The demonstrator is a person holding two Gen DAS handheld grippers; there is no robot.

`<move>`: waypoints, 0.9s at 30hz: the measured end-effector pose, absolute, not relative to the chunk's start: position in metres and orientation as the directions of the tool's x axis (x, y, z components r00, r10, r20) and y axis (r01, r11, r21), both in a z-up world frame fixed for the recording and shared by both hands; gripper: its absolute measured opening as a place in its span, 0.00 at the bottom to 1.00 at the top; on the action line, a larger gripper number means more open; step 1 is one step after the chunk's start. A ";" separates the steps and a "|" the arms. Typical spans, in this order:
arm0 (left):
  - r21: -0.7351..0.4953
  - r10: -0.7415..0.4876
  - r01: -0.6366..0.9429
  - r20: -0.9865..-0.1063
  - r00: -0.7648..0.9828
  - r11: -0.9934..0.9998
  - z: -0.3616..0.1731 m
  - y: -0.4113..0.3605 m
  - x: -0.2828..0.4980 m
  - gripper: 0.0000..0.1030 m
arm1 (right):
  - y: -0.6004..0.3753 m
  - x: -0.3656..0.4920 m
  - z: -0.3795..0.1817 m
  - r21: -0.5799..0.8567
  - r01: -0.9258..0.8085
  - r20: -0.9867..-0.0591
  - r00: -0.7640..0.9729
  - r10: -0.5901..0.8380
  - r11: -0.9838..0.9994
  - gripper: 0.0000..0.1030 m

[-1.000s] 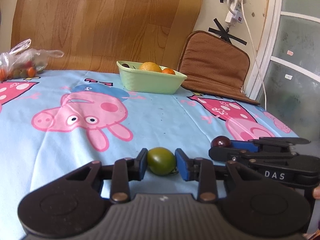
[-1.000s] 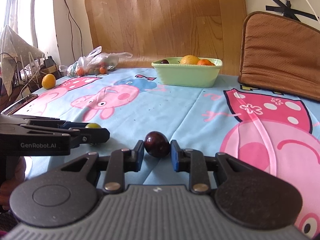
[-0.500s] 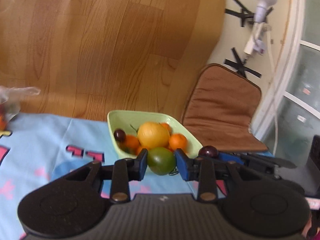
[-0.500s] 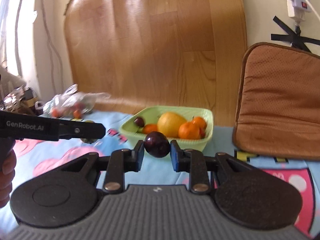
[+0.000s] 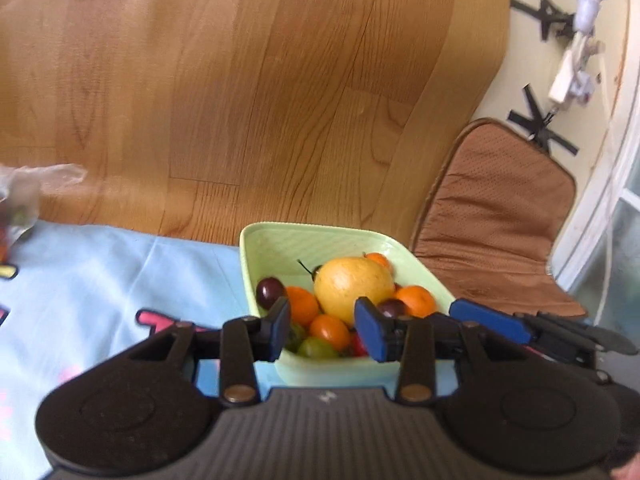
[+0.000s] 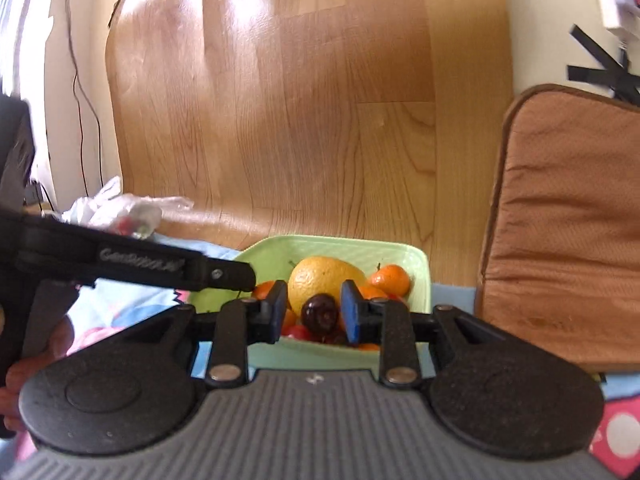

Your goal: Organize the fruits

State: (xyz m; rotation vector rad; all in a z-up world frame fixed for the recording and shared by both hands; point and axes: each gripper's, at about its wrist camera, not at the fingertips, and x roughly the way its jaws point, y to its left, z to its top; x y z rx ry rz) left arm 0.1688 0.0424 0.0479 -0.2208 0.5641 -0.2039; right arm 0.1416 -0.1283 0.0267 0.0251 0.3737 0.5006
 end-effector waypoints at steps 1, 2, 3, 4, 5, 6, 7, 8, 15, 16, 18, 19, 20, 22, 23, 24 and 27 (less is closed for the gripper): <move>-0.264 -0.249 0.128 -0.500 0.829 0.956 0.050 0.042 0.157 0.39 | -0.132 0.135 0.029 0.136 -0.458 -0.350 0.808 0.475 0.879 0.31; -0.261 -0.243 0.123 -0.500 0.831 0.957 0.051 0.041 0.145 0.41 | -0.137 0.129 0.030 0.157 -0.448 -0.356 0.806 0.474 0.880 0.31; -0.256 -0.235 0.117 -0.504 0.831 0.960 0.051 0.038 0.133 0.44 | -0.140 0.121 0.030 0.176 -0.438 -0.362 0.804 0.472 0.882 0.31; -0.250 -0.229 0.113 -0.507 0.831 0.962 0.050 0.035 0.120 0.46 | -0.143 0.112 0.028 0.198 -0.427 -0.371 0.800 0.471 0.882 0.31; -0.246 -0.227 0.112 -0.508 0.831 0.963 0.048 0.032 0.107 0.47 | -0.146 0.102 0.026 0.220 -0.418 -0.384 0.794 0.472 0.882 0.31; -0.244 -0.224 0.110 -0.510 0.830 0.964 0.046 0.028 0.095 0.48 | -0.149 0.091 0.023 0.240 -0.410 -0.395 0.787 0.474 0.880 0.31; -0.242 -0.219 0.104 -0.515 0.829 0.965 0.042 0.026 0.083 0.48 | -0.152 0.080 0.020 0.256 -0.400 -0.402 0.783 0.474 0.880 0.33; -0.243 -0.216 0.099 -0.521 0.826 0.965 0.039 0.023 0.072 0.48 | -0.155 0.067 0.017 0.268 -0.390 -0.406 0.783 0.471 0.881 0.35; -0.183 -0.151 0.060 -0.539 0.829 0.981 0.022 0.005 0.013 0.55 | -0.169 0.006 0.007 0.317 -0.319 -0.412 0.802 0.433 0.893 0.45; -0.179 -0.150 0.063 -0.532 0.834 0.982 0.021 0.004 0.007 0.56 | -0.169 0.002 0.007 0.307 -0.317 -0.416 0.804 0.426 0.897 0.45; -0.159 -0.139 0.066 -0.511 0.848 0.985 0.019 0.002 -0.002 0.58 | -0.171 -0.003 0.008 0.302 -0.314 -0.412 0.808 0.420 0.900 0.45; -0.142 -0.130 0.066 -0.506 0.853 0.988 0.019 0.001 -0.002 0.62 | -0.172 -0.004 0.008 0.302 -0.316 -0.408 0.810 0.421 0.900 0.45; -0.128 -0.123 0.067 -0.503 0.856 0.989 0.018 0.000 -0.002 0.63 | -0.173 -0.001 0.009 0.298 -0.317 -0.406 0.811 0.420 0.900 0.45; -0.112 -0.119 0.072 -0.496 0.860 0.991 0.017 0.001 0.005 0.76 | -0.172 0.011 0.009 0.289 -0.316 -0.406 0.814 0.415 0.904 0.45; -0.111 -0.118 0.073 -0.492 0.863 0.991 0.017 0.002 0.010 0.79 | -0.173 0.016 0.008 0.289 -0.315 -0.404 0.816 0.414 0.904 0.45; -0.112 -0.125 0.081 -0.484 0.866 0.990 0.017 0.003 0.015 0.81 | -0.172 0.023 0.008 0.291 -0.313 -0.402 0.817 0.412 0.904 0.45; -0.105 -0.151 0.115 -0.478 0.865 0.988 0.012 0.005 0.036 0.81 | -0.175 0.051 0.001 0.333 -0.311 -0.398 0.809 0.432 0.890 0.45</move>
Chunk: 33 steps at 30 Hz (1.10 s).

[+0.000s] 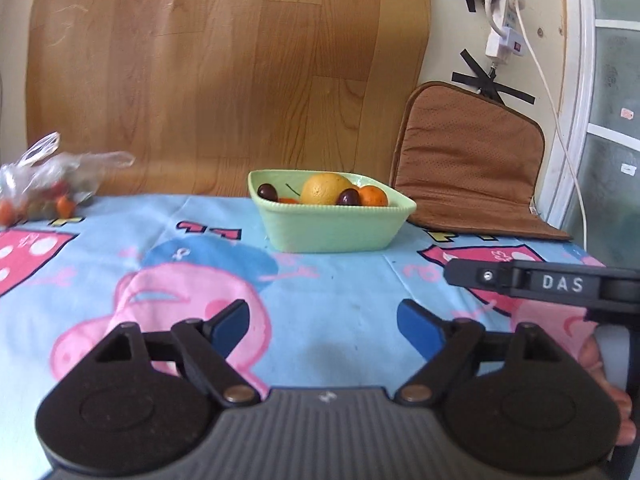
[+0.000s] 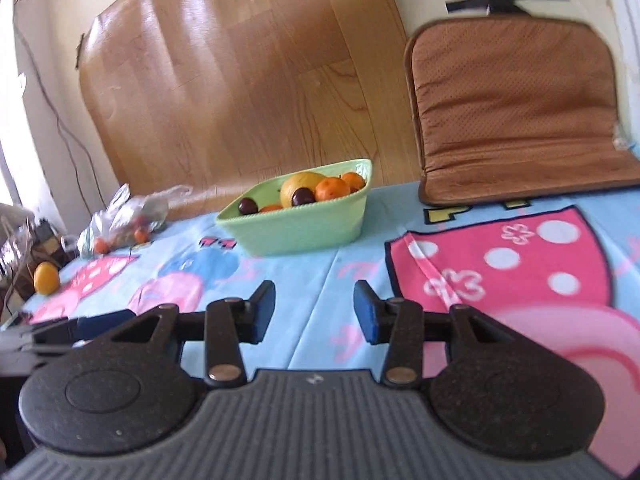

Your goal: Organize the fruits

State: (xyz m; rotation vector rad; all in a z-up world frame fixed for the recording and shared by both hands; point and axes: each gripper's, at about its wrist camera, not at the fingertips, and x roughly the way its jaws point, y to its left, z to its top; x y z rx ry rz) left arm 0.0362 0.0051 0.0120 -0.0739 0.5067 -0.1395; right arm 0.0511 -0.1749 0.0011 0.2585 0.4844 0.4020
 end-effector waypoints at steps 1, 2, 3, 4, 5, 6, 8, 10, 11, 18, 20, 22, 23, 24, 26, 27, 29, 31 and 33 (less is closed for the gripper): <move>-0.147 -0.192 0.134 -0.513 0.837 0.980 0.009 0.008 0.044 0.78 | -0.177 0.060 -0.003 0.351 -0.309 -0.403 0.803 0.440 0.884 0.45; -0.189 -0.227 0.146 -0.542 0.809 0.971 0.005 0.012 0.048 0.78 | -0.179 0.068 -0.009 0.377 -0.294 -0.424 0.788 0.446 0.878 0.45; -0.208 -0.237 0.141 -0.566 0.790 0.968 0.003 0.014 0.049 0.79 | -0.185 0.071 -0.010 0.427 -0.281 -0.435 0.770 0.468 0.859 0.46; -0.211 -0.240 0.142 -0.575 0.782 0.967 0.002 0.014 0.048 0.83 | -0.194 0.066 -0.011 0.478 -0.299 -0.383 0.776 0.502 0.826 0.47; -0.201 -0.238 0.145 -0.582 0.777 0.969 -0.001 0.012 0.047 0.88 | -0.200 0.059 -0.011 0.503 -0.315 -0.329 0.791 0.516 0.805 0.50; -0.174 -0.226 0.151 -0.594 0.772 0.973 -0.001 0.007 0.048 0.92 | -0.202 0.053 -0.009 0.505 -0.334 -0.290 0.803 0.521 0.796 0.54; -0.097 -0.193 0.169 -0.627 0.754 0.981 -0.003 -0.008 0.052 0.99 | -0.198 0.053 -0.008 0.495 -0.363 -0.278 0.795 0.539 0.790 0.55; -0.062 -0.165 0.164 -0.640 0.751 0.985 -0.005 -0.013 0.054 0.99 | -0.199 0.055 -0.008 0.503 -0.345 -0.292 0.795 0.532 0.792 0.56; -0.056 -0.157 0.159 -0.641 0.752 0.986 -0.005 -0.014 0.053 0.99 | -0.203 0.056 -0.010 0.530 -0.336 -0.290 0.791 0.539 0.779 0.56; -0.062 -0.079 0.053 -0.575 0.814 0.997 0.001 -0.005 0.040 0.99 | -0.225 0.062 -0.017 0.661 -0.243 -0.302 0.780 0.548 0.710 0.57; -0.079 -0.068 0.032 -0.508 0.859 0.996 0.007 0.000 0.028 0.99 | -0.228 0.063 -0.019 0.688 -0.203 -0.338 0.760 0.555 0.697 0.57; -0.064 0.005 -0.039 -0.464 0.886 0.997 0.013 0.000 0.015 0.99 | -0.225 0.064 -0.021 0.687 -0.168 -0.391 0.735 0.554 0.707 0.57; -0.085 0.030 -0.080 -0.483 0.875 0.993 0.017 0.002 0.009 0.99 | -0.221 0.061 -0.018 0.661 -0.169 -0.410 0.734 0.541 0.731 0.56; -0.131 0.019 -0.100 -0.511 0.859 0.986 0.022 0.005 0.000 0.99 | -0.216 0.054 -0.014 0.620 -0.153 -0.442 0.742 0.504 0.770 0.57; -0.191 -0.028 -0.076 -0.489 0.872 0.979 0.032 0.011 -0.026 1.00 | -0.213 0.026 -0.002 0.594 -0.150 -0.460 0.742 0.487 0.790 0.57; -0.173 -0.009 -0.082 -0.472 0.882 0.982 0.037 0.011 -0.039 1.00 | -0.213 0.005 0.003 0.596 -0.183 -0.435 0.745 0.506 0.782 0.61; -0.153 0.017 -0.099 -0.462 0.886 0.983 0.044 0.011 -0.059 1.00 | -0.210 -0.039 0.013 0.522 -0.236 -0.397 0.784 0.478 0.819 0.72; -0.193 -0.015 -0.088 -0.476 0.879 0.977 0.047 0.012 -0.076 1.00 | -0.203 -0.075 0.019 0.436 -0.237 -0.390 0.820 0.419 0.868 0.73; -0.217 -0.047 -0.071 -0.493 0.869 0.974 0.045 0.011 -0.090 1.00 | -0.199 -0.098 0.020 0.412 -0.239 -0.401 0.819 0.411 0.879 0.75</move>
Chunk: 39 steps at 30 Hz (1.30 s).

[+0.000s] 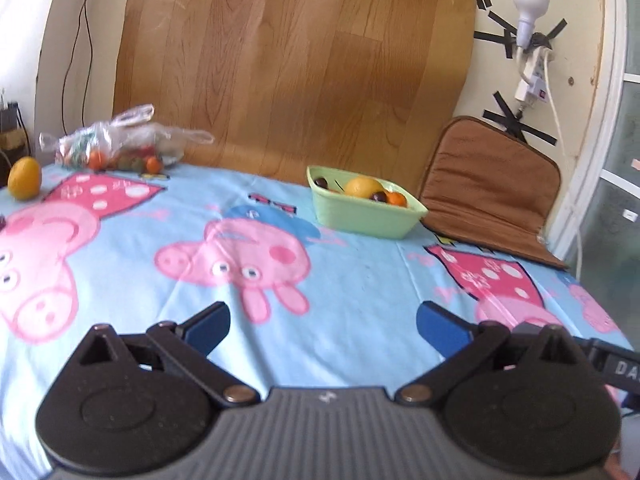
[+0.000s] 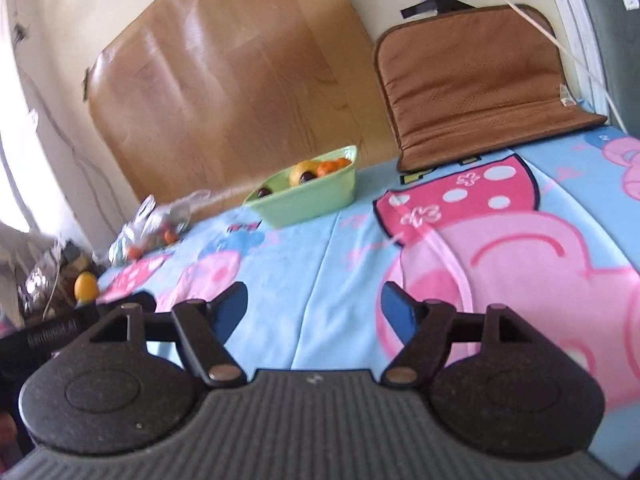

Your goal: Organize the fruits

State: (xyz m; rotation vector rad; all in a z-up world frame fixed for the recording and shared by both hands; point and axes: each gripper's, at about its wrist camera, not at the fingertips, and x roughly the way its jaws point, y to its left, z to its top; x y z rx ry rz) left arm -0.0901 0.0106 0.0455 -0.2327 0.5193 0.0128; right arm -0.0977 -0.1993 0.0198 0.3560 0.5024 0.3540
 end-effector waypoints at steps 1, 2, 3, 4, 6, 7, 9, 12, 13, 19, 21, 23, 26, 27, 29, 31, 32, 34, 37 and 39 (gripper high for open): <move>-0.224 -0.062 -0.060 -0.497 0.866 0.973 0.043 0.008 -0.097 1.00 | -0.198 -0.106 0.020 0.411 -0.227 -0.411 0.819 0.401 0.883 0.76; -0.226 -0.075 -0.046 -0.500 0.863 0.973 0.041 0.006 -0.103 1.00 | -0.198 -0.112 0.019 0.410 -0.215 -0.421 0.817 0.393 0.886 0.77; -0.214 -0.079 -0.037 -0.507 0.858 0.976 0.039 0.002 -0.108 1.00 | -0.196 -0.118 0.019 0.407 -0.211 -0.433 0.813 0.391 0.889 0.79; -0.193 -0.074 -0.031 -0.512 0.856 0.981 0.037 -0.001 -0.113 1.00 | -0.193 -0.121 0.019 0.401 -0.207 -0.444 0.809 0.386 0.893 0.80; -0.164 -0.062 -0.025 -0.502 0.862 0.986 0.037 -0.005 -0.126 1.00 | -0.184 -0.124 0.019 0.381 -0.200 -0.451 0.812 0.370 0.903 0.83; -0.159 -0.054 -0.029 -0.494 0.868 0.987 0.038 -0.004 -0.131 1.00 | -0.182 -0.127 0.020 0.372 -0.201 -0.453 0.813 0.366 0.906 0.83; -0.147 -0.028 -0.047 -0.468 0.883 0.988 0.041 -0.002 -0.141 1.00 | -0.174 -0.127 0.020 0.361 -0.201 -0.459 0.812 0.361 0.911 0.83; -0.109 0.036 -0.091 -0.429 0.903 0.990 0.047 0.000 -0.152 1.00 | -0.170 -0.132 0.019 0.362 -0.206 -0.463 0.807 0.367 0.909 0.86; -0.087 0.061 -0.108 -0.425 0.903 0.990 0.049 -0.001 -0.153 1.00 | -0.168 -0.134 0.020 0.359 -0.207 -0.465 0.806 0.367 0.910 0.86; 0.072 0.201 -0.188 -0.394 0.897 0.980 0.055 -0.017 -0.157 1.00 | -0.166 -0.144 0.022 0.339 -0.197 -0.445 0.828 0.342 0.920 0.92; 0.087 0.210 -0.192 -0.383 0.900 0.978 0.056 -0.022 -0.159 1.00 | -0.166 -0.145 0.021 0.320 -0.180 -0.447 0.837 0.316 0.930 0.92; 0.099 0.224 -0.201 -0.367 0.903 0.974 0.057 -0.025 -0.160 1.00 | -0.167 -0.147 0.019 0.309 -0.184 -0.440 0.842 0.312 0.933 0.92; 0.118 0.244 -0.216 -0.344 0.907 0.969 0.057 -0.030 -0.160 1.00 | -0.168 -0.146 0.016 0.306 -0.182 -0.446 0.840 0.310 0.934 0.92; 0.115 0.242 -0.215 -0.340 0.909 0.970 0.057 -0.031 -0.160 1.00 | -0.169 -0.145 0.014 0.313 -0.177 -0.450 0.837 0.310 0.933 0.92; 0.114 0.238 -0.211 -0.337 0.911 0.971 0.056 -0.034 -0.158 1.00 | -0.172 -0.145 0.013 0.323 -0.165 -0.450 0.840 0.305 0.932 0.92; 0.125 0.245 -0.215 -0.337 0.909 0.969 0.054 -0.036 -0.157 1.00 | -0.175 -0.145 0.012 0.314 -0.152 -0.441 0.851 0.286 0.937 0.92; 0.135 0.249 -0.215 -0.334 0.909 0.967 0.053 -0.039 -0.157 1.00 | -0.177 -0.145 0.011 0.313 -0.143 -0.436 0.857 0.276 0.939 0.92; 0.164 0.269 -0.227 -0.321 0.908 0.960 0.050 -0.042 -0.159 1.00 | -0.181 -0.145 0.010 0.324 -0.134 -0.431 0.860 0.273 0.936 0.92; 0.187 0.281 -0.232 -0.311 0.908 0.955 0.049 -0.045 -0.160 1.00 | -0.183 -0.144 0.009 0.339 -0.138 -0.433 0.855 0.284 0.931 0.92; 0.174 0.258 -0.209 -0.341 0.904 0.962 0.050 -0.045 -0.159 1.00 | -0.182 -0.142 0.008 0.333 -0.146 -0.442 0.848 0.292 0.931 0.92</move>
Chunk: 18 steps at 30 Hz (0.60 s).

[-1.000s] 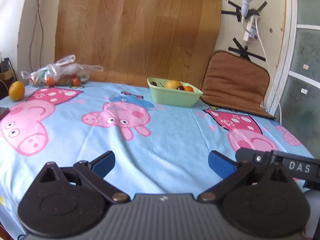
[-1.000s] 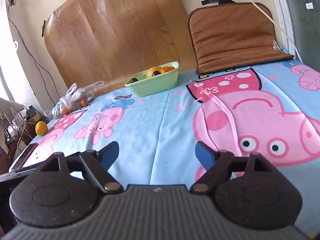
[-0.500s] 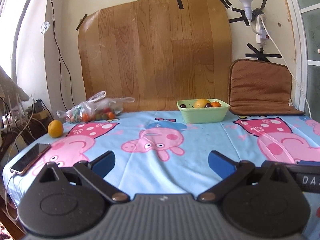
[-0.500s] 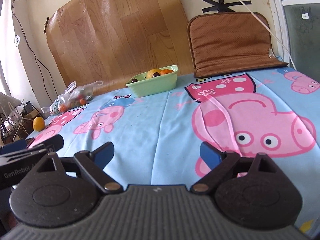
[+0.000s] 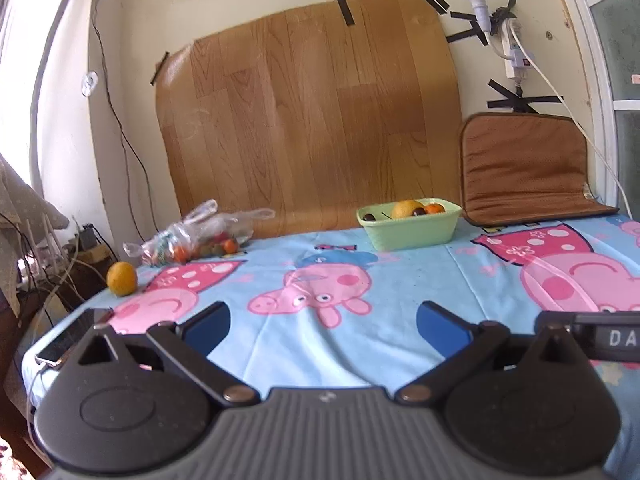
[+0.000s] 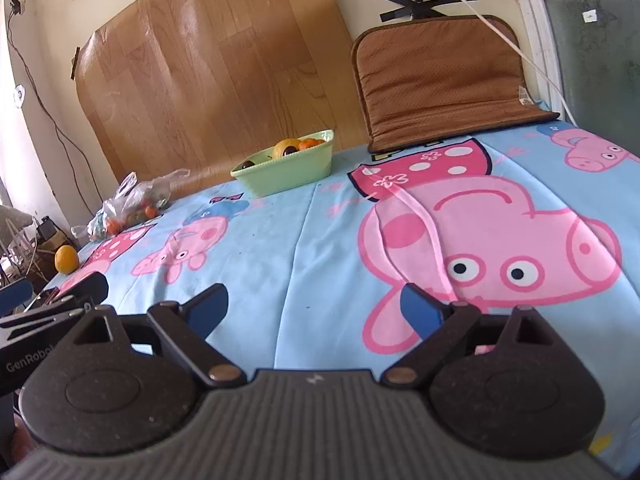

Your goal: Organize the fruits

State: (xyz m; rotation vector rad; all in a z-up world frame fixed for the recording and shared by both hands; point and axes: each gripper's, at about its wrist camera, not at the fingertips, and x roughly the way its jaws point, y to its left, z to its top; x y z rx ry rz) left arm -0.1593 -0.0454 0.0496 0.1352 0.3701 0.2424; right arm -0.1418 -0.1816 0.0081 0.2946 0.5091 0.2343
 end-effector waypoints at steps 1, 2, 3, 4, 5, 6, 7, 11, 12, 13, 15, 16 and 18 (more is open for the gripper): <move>0.165 0.244 -0.196 -0.357 0.902 0.967 0.050 -0.046 -0.159 1.00 | -0.181 -0.141 0.007 0.332 -0.151 -0.446 0.845 0.296 0.931 0.92; 0.155 0.231 -0.185 -0.371 0.900 0.970 0.049 -0.045 -0.158 1.00 | -0.180 -0.141 0.007 0.331 -0.156 -0.448 0.842 0.301 0.930 0.92; 0.149 0.222 -0.177 -0.377 0.899 0.973 0.048 -0.045 -0.158 1.00 | -0.179 -0.141 0.006 0.330 -0.160 -0.451 0.839 0.305 0.930 0.92; 0.146 0.216 -0.172 -0.377 0.901 0.974 0.048 -0.045 -0.158 1.00 | -0.180 -0.140 0.005 0.329 -0.160 -0.455 0.837 0.305 0.930 0.92; 0.144 0.215 -0.172 -0.376 0.901 0.974 0.047 -0.045 -0.158 1.00 | -0.180 -0.140 0.004 0.328 -0.159 -0.459 0.835 0.304 0.931 0.92; 0.143 0.216 -0.174 -0.375 0.902 0.974 0.047 -0.045 -0.157 1.00 | -0.180 -0.139 0.004 0.326 -0.159 -0.465 0.831 0.304 0.932 0.92; 0.142 0.216 -0.175 -0.375 0.901 0.974 0.046 -0.045 -0.157 1.00 | -0.180 -0.138 0.003 0.322 -0.158 -0.472 0.828 0.303 0.933 0.92; 0.160 0.231 -0.181 -0.391 0.891 0.970 0.043 -0.049 -0.153 1.00 | -0.184 -0.140 0.004 0.315 -0.151 -0.471 0.832 0.292 0.937 0.92; 0.170 0.236 -0.182 -0.397 0.887 0.968 0.041 -0.051 -0.153 1.00 | -0.185 -0.142 0.004 0.315 -0.150 -0.469 0.834 0.291 0.937 0.92; 0.176 0.242 -0.184 -0.402 0.883 0.967 0.041 -0.052 -0.153 1.00 | -0.186 -0.143 0.004 0.315 -0.147 -0.469 0.835 0.289 0.938 0.92; 0.187 0.247 -0.184 -0.413 0.876 0.965 0.041 -0.054 -0.152 1.00 | -0.188 -0.144 0.004 0.323 -0.151 -0.467 0.833 0.296 0.934 0.92; 0.186 0.246 -0.182 -0.417 0.875 0.965 0.042 -0.054 -0.153 1.00 | -0.189 -0.145 0.004 0.326 -0.154 -0.461 0.835 0.299 0.933 0.92; 0.172 0.232 -0.174 -0.418 0.878 0.970 0.045 -0.054 -0.155 1.00 | -0.192 -0.145 0.004 0.331 -0.154 -0.451 0.841 0.300 0.931 0.92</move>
